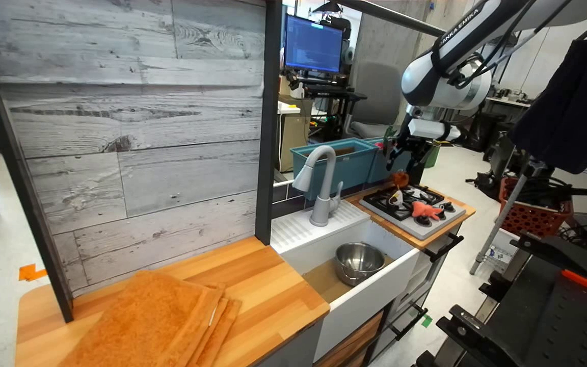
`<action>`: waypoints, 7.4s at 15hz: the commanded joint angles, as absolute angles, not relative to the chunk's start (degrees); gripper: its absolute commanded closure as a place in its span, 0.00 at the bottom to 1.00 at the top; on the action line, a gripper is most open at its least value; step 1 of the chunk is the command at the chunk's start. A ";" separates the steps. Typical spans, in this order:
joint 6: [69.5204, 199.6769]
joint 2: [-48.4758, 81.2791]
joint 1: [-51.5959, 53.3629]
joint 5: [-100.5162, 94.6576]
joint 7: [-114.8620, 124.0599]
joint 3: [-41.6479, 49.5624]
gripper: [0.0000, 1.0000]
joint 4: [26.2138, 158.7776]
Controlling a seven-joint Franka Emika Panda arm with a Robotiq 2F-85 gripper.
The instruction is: Remove all the toys from the pot and put them on the stove, then take the towel and clean the base top on the left
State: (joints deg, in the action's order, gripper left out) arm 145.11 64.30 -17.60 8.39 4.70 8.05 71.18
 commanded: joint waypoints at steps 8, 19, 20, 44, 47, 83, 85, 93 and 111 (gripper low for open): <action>165.28 41.87 -32.49 11.58 -25.16 -17.58 0.00 102.98; 149.51 35.39 -23.24 9.44 -18.61 -11.09 0.00 107.94; 147.65 36.37 -19.84 7.83 -16.31 -7.71 0.00 107.07; 156.45 41.87 1.08 4.79 -12.97 -15.30 0.00 114.01; 159.26 43.79 2.36 4.56 -13.02 -17.24 0.00 113.94; 139.09 72.12 25.70 -6.14 20.05 4.15 0.00 77.69; 141.13 72.34 25.36 -6.27 21.70 5.54 0.00 77.75; 146.32 72.41 27.02 -6.58 19.73 1.92 0.00 79.76; 143.31 73.90 23.72 -5.28 25.18 8.02 0.00 76.19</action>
